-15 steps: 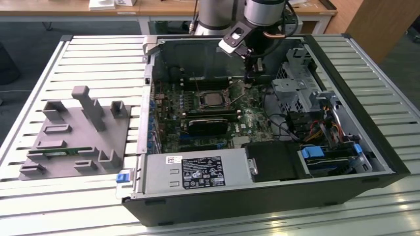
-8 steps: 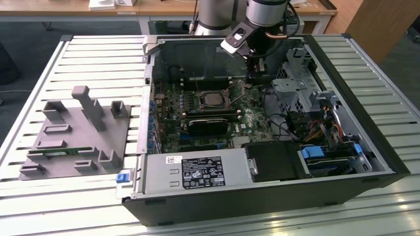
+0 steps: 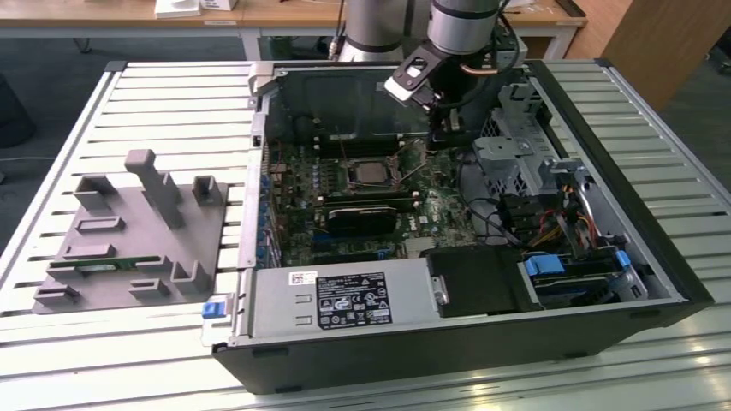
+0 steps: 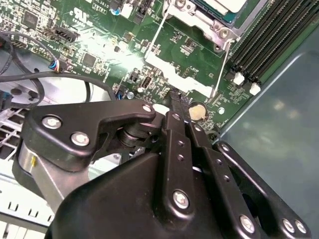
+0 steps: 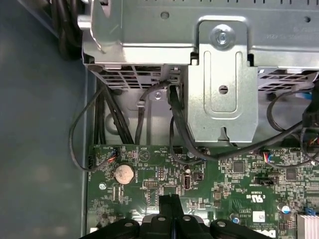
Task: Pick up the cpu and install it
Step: 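Close the cpu cover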
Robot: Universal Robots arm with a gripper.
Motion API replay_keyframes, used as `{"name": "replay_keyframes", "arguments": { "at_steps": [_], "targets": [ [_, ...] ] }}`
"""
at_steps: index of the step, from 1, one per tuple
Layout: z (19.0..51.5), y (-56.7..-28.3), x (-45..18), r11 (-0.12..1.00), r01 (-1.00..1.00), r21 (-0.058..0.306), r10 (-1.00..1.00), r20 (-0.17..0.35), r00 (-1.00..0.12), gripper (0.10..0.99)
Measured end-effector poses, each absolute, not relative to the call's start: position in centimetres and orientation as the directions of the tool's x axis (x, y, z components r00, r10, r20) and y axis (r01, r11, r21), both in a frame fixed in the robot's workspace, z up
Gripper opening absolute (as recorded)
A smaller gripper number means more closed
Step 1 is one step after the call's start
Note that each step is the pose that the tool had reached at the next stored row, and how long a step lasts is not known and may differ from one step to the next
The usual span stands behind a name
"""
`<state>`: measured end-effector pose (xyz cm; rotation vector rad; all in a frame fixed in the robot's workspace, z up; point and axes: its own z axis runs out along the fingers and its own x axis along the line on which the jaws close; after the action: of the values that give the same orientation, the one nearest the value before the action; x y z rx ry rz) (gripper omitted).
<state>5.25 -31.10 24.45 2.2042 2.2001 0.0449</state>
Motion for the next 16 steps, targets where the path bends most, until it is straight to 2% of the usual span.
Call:
{"name": "replay_keyframes", "arguments": {
  "at_steps": [16],
  "targets": [
    [24.1, -31.1, 1.8, -0.002, 0.999, 0.039, 1.000, 0.001, 0.002, 0.106]
  ]
}}
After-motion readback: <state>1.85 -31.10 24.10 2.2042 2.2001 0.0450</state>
